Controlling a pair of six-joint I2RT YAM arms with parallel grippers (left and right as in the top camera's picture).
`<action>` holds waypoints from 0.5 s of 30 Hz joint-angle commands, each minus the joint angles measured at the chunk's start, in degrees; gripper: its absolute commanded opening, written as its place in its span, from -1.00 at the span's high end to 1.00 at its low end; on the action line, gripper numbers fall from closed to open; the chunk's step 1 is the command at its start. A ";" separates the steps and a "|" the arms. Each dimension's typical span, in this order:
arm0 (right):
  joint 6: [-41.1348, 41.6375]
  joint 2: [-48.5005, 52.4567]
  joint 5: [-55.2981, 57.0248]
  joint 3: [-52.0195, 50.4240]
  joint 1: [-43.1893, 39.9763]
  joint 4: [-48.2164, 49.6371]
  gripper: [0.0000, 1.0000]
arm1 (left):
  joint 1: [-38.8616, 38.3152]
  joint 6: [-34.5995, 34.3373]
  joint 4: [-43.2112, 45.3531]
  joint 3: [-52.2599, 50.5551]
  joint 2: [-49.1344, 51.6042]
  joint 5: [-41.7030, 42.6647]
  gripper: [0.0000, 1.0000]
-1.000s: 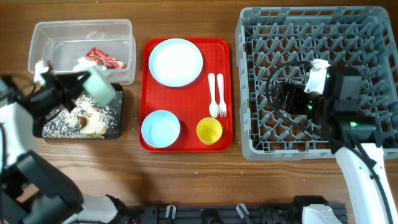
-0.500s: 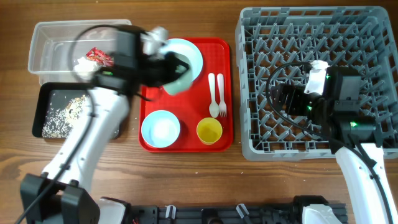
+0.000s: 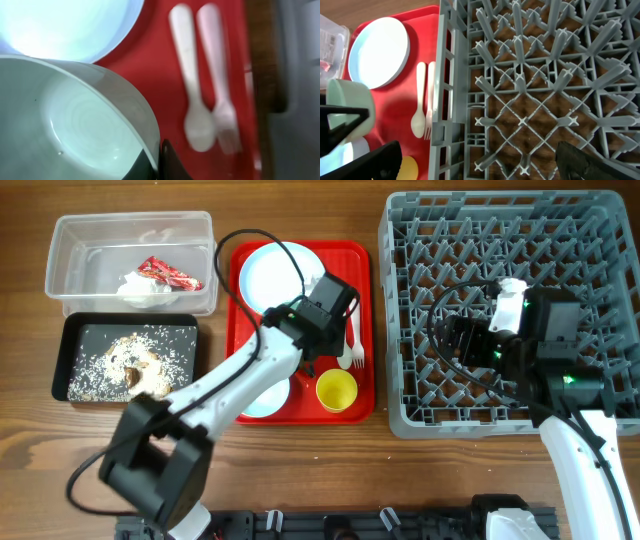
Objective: Sort waste into correct bins and load items into the dishwasher rack
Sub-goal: 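Return the emptied green bowl to the red tray with left gripper, then grasp the yellow cup with the left gripper and lift it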
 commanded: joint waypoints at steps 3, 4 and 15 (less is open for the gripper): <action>0.61 -0.55 0.61 1.20 -0.09 -0.44 -0.99 | 0.22 1.20 -0.46 0.13 2.86 -3.26 0.64; 0.59 -0.55 0.61 1.20 -0.09 -0.44 -0.99 | 0.22 1.22 -0.37 0.13 2.84 -3.26 0.54; 0.61 -0.46 0.61 1.20 -0.09 -0.63 -0.99 | 2.58 3.65 -5.66 5.70 -2.56 1.03 -0.40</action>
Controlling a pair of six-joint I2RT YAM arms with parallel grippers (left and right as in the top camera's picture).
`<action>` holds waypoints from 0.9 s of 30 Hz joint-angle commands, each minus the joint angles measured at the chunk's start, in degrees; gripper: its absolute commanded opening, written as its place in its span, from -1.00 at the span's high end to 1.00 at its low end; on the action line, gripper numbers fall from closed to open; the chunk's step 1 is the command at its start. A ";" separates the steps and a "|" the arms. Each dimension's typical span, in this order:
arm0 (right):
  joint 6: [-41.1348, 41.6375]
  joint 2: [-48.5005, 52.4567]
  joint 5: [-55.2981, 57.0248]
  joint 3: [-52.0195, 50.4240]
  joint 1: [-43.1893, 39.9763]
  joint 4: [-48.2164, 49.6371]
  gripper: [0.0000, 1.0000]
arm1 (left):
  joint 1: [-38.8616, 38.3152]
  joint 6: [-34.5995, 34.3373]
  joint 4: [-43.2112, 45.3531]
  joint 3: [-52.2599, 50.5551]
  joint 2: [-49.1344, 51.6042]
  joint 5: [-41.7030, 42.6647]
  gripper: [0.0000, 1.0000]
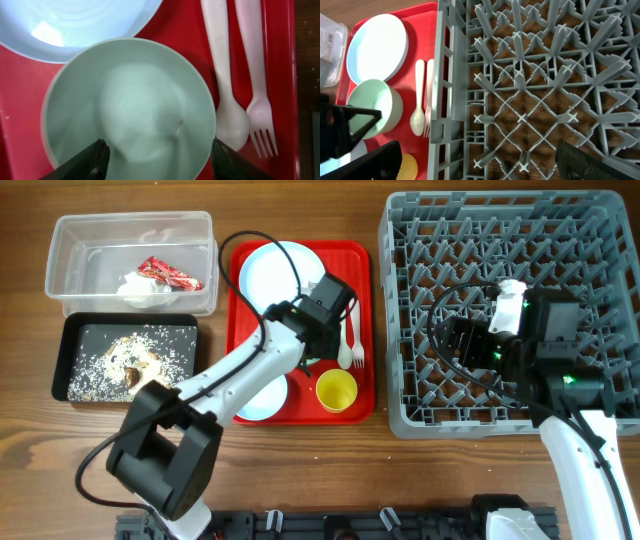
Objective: Sort waste into correct bins and load items into the dishwasher rack
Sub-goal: 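Grasp the yellow cup with the left gripper and lift it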
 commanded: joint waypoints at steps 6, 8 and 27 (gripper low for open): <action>0.59 -0.46 0.96 1.20 -0.09 -0.02 -1.00 | 1.75 7.65 -7.76 5.90 -8.81 15.98 -0.49; 0.59 -0.46 0.96 1.20 -0.09 -0.02 -0.99 | 1.25 7.41 -10.43 5.35 -7.78 16.61 -0.49; 0.74 -0.46 0.90 1.20 -0.09 -0.11 -0.99 | -2.19 1.31 -8.11 -1.46 -0.44 19.58 0.18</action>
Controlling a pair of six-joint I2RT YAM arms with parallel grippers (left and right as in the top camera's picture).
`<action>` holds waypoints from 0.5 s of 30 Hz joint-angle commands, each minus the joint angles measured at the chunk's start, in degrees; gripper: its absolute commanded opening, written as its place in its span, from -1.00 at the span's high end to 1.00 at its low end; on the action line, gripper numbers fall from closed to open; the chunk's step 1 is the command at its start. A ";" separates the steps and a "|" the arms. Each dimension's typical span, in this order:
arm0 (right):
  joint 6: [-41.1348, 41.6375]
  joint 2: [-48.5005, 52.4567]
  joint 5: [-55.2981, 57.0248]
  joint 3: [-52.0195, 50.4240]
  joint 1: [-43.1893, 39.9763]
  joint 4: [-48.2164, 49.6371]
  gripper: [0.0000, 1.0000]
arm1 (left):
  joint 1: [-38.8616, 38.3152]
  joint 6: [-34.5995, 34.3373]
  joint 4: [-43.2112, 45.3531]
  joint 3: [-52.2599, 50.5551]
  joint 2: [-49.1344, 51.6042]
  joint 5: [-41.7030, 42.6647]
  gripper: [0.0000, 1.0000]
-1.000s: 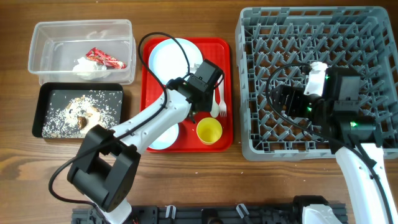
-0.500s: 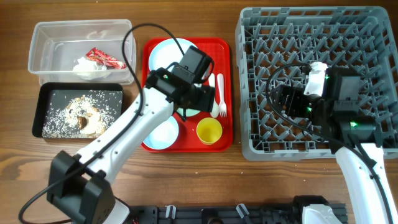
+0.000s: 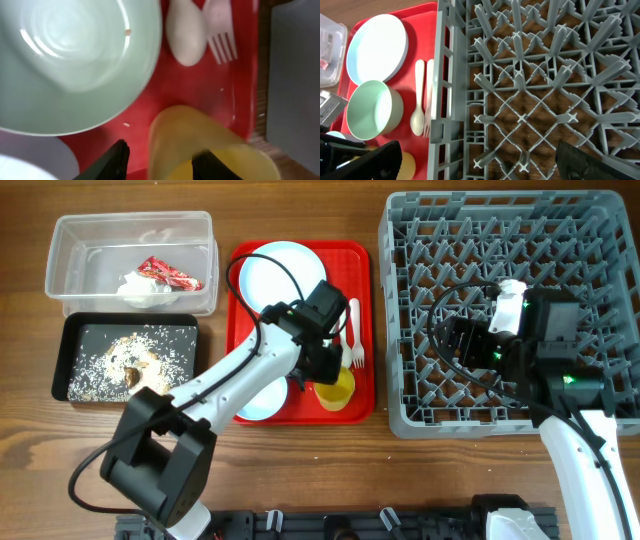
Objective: Sort waste into correct bins and load items into the dishwasher rack
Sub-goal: 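Grasp the yellow cup with the left gripper and lift it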
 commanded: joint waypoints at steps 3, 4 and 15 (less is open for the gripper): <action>0.74 -0.46 0.90 1.20 -0.09 -0.15 -1.00 | -3.32 -2.10 1.36 -0.26 1.84 1.53 0.60; 0.72 -0.46 0.87 1.20 -0.09 -0.17 -0.99 | -3.67 -2.47 1.36 -0.26 1.84 1.51 0.92; 5.11 -0.37 -17.90 1.20 -0.07 6.23 -0.98 | 8.92 -1.81 1.90 1.86 -4.33 25.86 0.92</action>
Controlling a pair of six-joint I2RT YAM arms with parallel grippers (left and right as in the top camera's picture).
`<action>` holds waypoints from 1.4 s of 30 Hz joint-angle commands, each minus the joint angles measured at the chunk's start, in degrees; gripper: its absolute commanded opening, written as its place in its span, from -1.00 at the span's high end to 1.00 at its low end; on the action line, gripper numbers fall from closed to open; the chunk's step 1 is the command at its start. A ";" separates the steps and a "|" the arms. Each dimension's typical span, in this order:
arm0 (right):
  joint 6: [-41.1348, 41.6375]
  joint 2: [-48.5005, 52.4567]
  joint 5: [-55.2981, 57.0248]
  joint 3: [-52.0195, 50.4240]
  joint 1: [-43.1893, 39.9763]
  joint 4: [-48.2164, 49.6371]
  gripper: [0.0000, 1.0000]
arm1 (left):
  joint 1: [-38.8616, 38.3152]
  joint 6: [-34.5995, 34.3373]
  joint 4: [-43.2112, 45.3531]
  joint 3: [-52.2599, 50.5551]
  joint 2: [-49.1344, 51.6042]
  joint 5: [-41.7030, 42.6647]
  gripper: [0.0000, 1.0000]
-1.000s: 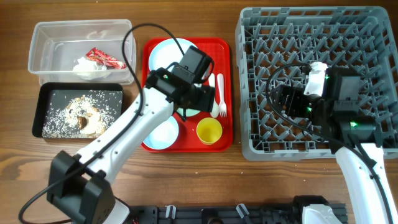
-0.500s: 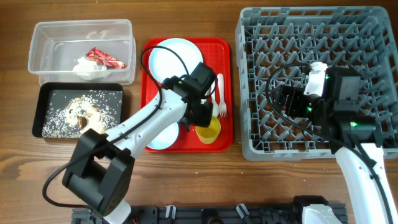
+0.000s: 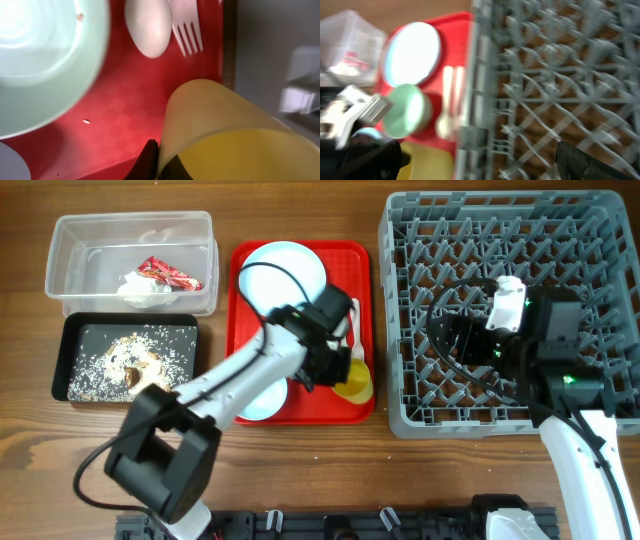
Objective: Sort waste into correct bins and load items into the dishwasher rack
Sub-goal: 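Grasp the yellow cup with the left gripper and lift it, then hand the yellow cup from left gripper to right gripper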
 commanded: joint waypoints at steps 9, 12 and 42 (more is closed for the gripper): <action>5.95 4.66 -36.41 0.33 3.04 22.64 -0.84 | 24.81 6.45 4.79 1.77 -6.58 55.82 0.92; 8.02 7.61 -40.46 0.33 5.88 30.03 -0.83 | 26.97 6.43 6.64 1.77 -6.58 63.58 0.92; 15.34 16.06 -50.01 0.33 17.09 53.29 -0.34 | 27.67 6.43 7.50 1.77 -6.58 70.07 0.92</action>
